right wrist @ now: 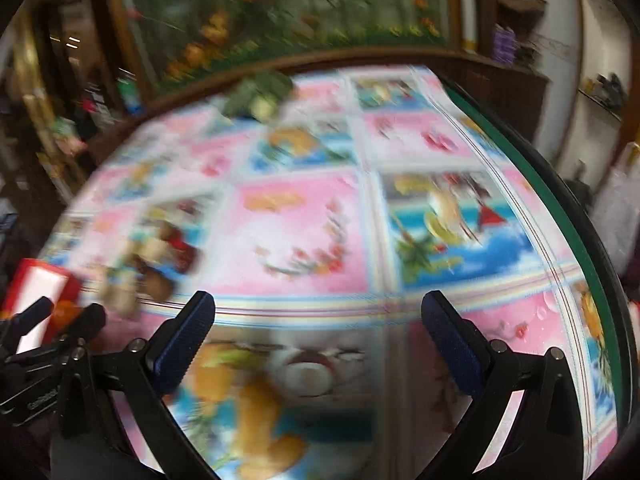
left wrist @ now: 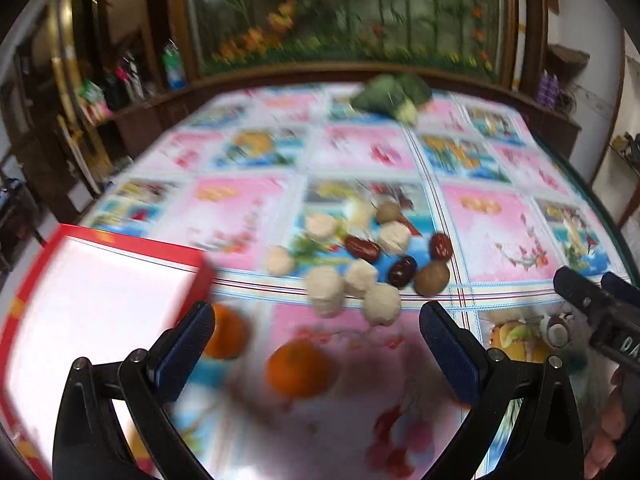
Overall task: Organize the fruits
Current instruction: 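Grasp a mandarin orange with the right tool while the left tool grasps another orange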
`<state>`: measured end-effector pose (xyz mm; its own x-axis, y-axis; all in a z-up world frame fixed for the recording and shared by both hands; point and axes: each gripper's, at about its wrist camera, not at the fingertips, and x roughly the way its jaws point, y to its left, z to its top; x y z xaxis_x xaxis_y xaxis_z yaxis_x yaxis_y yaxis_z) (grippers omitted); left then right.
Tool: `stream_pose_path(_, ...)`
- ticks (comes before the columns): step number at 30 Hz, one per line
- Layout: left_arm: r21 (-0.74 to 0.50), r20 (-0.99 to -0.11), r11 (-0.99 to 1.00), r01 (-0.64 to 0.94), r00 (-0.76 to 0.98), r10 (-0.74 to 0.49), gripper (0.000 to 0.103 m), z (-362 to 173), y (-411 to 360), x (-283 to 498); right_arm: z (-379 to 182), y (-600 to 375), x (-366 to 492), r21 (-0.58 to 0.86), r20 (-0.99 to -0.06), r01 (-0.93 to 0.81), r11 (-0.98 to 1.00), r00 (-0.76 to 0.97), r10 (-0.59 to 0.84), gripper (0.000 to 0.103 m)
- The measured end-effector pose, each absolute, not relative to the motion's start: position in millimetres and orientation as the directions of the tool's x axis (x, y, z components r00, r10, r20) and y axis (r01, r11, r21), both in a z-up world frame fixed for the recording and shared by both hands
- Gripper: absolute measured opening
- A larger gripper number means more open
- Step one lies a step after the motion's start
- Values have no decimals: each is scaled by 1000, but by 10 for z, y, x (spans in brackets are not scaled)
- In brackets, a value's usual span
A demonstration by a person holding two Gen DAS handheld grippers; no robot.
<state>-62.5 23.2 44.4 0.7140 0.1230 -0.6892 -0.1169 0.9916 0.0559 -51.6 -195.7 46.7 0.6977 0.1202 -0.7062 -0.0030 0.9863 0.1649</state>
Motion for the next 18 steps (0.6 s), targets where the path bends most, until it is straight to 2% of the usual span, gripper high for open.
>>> stream_pose_path(3, 53, -648, 988, -145, 748, 144, 102, 606, 331, -763, 553, -1884, -640, 195, -657, -81, 977, 729, 192, 103)
stream_pose_path(10, 48, -637, 984, -171, 754, 162, 102, 657, 488, -940, 552, -1489, -777, 112, -654, -268, 957, 705, 275, 102)
stream_pose_path(18, 50, -654, 981, -186, 737, 172, 102, 564, 702, -1068, 481, -1319, -873, 80, -680, -367, 927, 660, 320, 88)
